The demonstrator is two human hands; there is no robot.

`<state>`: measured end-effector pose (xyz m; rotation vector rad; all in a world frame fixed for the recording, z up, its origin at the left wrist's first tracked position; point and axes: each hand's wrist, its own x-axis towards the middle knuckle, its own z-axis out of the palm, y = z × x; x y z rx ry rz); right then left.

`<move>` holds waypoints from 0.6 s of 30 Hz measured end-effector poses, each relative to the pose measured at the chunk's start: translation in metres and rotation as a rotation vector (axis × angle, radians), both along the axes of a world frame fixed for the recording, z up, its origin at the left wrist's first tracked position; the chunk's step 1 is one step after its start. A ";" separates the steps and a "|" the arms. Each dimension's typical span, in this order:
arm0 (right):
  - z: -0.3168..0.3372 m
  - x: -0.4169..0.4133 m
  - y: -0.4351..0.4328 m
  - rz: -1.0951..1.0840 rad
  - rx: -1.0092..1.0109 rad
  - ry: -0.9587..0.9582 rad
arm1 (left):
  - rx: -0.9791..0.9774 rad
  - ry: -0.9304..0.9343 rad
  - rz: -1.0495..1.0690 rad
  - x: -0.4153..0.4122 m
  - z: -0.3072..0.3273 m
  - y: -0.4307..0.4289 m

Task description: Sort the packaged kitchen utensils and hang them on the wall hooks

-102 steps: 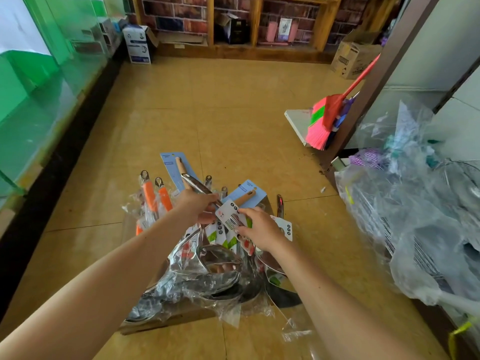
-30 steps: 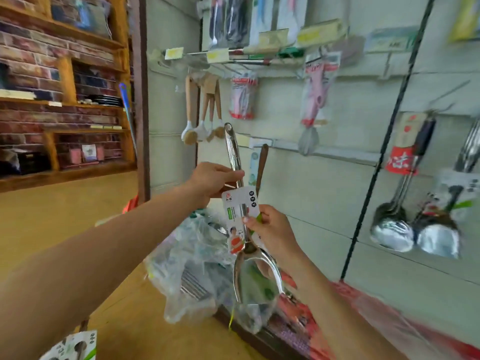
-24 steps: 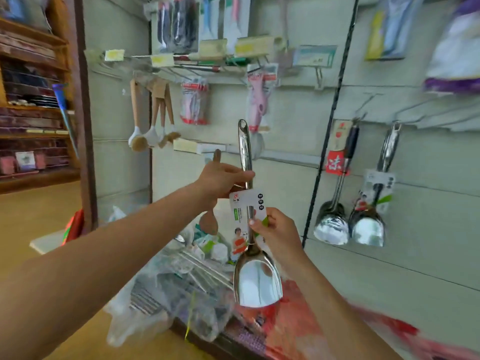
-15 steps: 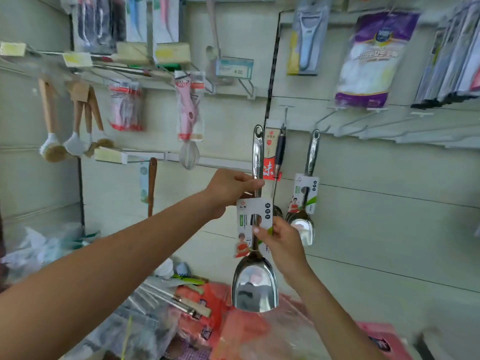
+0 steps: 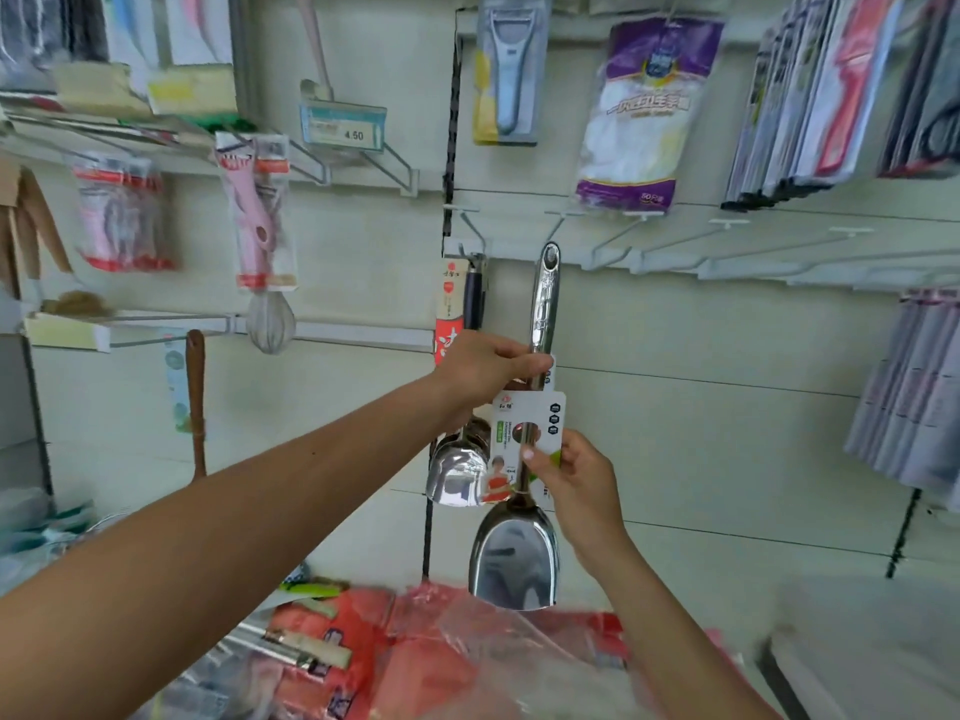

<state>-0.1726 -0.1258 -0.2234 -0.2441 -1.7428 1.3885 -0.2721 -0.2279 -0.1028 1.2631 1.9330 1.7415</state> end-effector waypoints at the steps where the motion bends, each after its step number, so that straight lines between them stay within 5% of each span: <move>1: 0.001 -0.001 0.004 -0.003 -0.001 0.009 | -0.003 0.006 -0.002 -0.001 0.001 0.004; 18: 0.001 -0.024 0.039 0.035 -0.029 0.035 | -0.034 -0.049 0.043 -0.033 0.000 0.052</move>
